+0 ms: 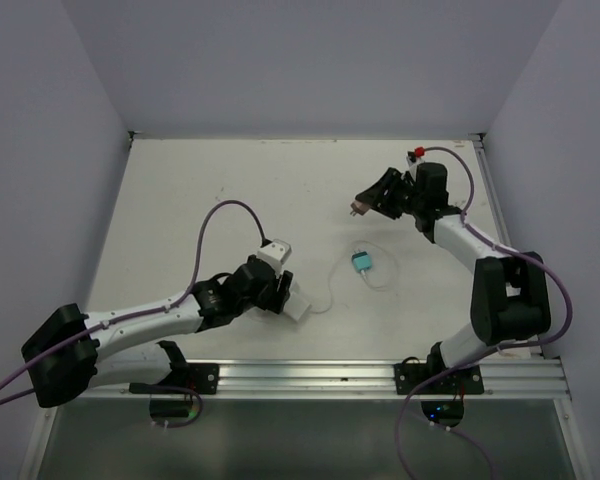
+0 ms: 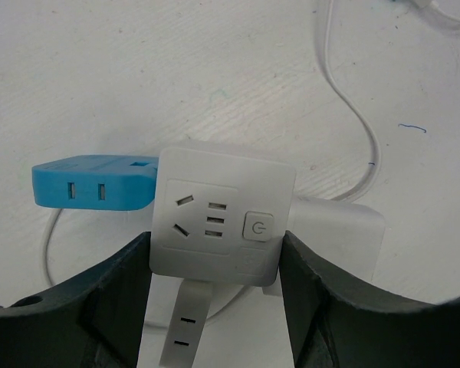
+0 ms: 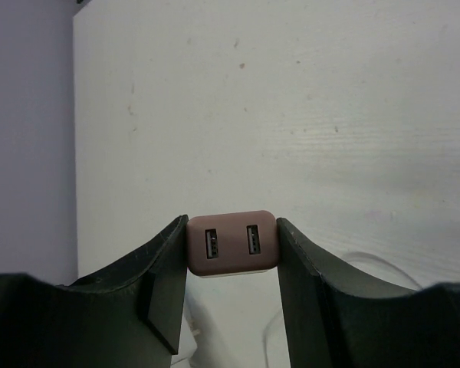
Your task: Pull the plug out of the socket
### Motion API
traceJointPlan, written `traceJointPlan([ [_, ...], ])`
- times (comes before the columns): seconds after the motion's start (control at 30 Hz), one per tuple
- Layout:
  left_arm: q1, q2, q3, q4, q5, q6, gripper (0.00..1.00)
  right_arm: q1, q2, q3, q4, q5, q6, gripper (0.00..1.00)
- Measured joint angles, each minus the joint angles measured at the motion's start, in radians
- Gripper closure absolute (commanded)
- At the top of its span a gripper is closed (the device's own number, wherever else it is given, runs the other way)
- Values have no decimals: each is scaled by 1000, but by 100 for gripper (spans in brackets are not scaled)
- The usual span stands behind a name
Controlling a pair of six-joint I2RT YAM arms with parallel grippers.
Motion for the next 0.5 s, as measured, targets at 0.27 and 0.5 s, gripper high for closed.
traceJointPlan([
  [0.27,0,0,28,-32,-63,2,100,-5,52,0,-177,147,-100,82],
  [0.5,12,51,67,-31,-81,3,100,-5,108,-3,-243,196,-139,61],
])
